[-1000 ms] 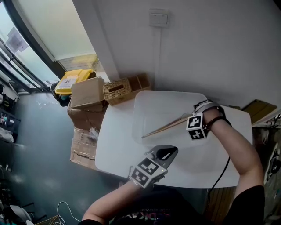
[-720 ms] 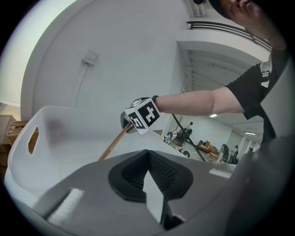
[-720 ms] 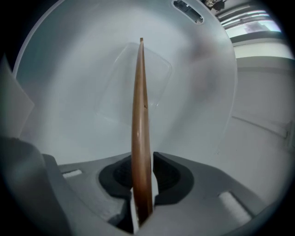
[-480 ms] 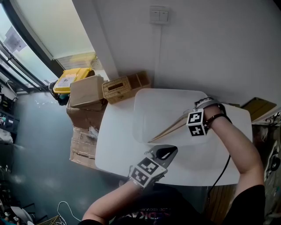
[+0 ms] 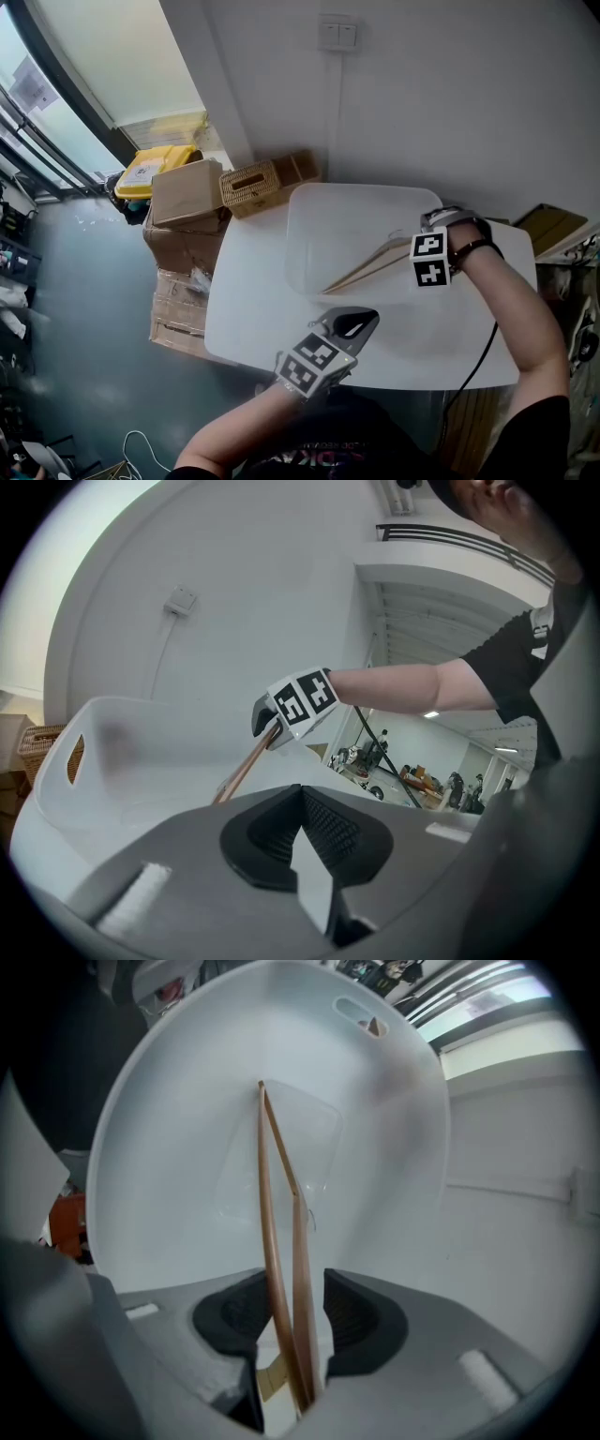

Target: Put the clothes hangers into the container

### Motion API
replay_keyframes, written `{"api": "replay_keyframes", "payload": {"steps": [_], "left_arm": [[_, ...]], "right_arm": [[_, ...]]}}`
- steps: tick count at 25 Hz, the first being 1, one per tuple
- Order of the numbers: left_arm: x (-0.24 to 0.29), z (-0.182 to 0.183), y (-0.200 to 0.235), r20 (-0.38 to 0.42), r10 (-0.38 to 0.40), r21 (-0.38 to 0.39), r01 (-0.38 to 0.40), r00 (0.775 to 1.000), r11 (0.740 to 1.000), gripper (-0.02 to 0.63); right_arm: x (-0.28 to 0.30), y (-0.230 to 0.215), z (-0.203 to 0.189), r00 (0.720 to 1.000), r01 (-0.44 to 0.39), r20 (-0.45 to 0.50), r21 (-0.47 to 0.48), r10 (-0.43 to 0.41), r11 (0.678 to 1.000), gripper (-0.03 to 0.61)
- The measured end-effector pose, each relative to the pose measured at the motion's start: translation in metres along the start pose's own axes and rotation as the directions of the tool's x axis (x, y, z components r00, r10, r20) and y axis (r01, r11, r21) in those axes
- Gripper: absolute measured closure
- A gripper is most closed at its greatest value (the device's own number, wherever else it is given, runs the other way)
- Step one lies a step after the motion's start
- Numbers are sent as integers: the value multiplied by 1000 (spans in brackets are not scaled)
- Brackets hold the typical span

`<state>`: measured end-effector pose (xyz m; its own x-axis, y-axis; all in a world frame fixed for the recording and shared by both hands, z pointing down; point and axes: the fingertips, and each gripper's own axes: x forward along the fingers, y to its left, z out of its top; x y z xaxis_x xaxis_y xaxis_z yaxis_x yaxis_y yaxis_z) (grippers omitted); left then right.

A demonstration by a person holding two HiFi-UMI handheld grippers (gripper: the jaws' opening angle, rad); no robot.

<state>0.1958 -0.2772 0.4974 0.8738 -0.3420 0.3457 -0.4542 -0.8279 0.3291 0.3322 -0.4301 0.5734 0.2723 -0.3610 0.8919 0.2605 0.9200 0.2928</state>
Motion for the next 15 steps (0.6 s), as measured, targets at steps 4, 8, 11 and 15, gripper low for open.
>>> {"api": "replay_keyframes", "payload": {"steps": [4, 8, 11, 15], "left_arm": [[-5, -2, -11, 3, -7, 10, 7, 1000, 1000, 609], [-13, -2, -20, 14, -8, 17, 8, 1000, 1000, 609], [-25, -1, -24, 30, -9, 25, 8, 1000, 1000, 609], [-49, -5, -26, 42, -19, 36, 18, 999, 999, 609]], "right_arm": [[-33, 2, -3, 998, 21, 64, 69, -26, 997, 425], [-67, -3, -6, 984, 121, 114, 158, -140, 980, 439], [-96, -10, -2, 954, 172, 175, 352, -245, 920, 577], [-141, -15, 16, 881, 135, 278, 629, -383, 766, 577]]}}
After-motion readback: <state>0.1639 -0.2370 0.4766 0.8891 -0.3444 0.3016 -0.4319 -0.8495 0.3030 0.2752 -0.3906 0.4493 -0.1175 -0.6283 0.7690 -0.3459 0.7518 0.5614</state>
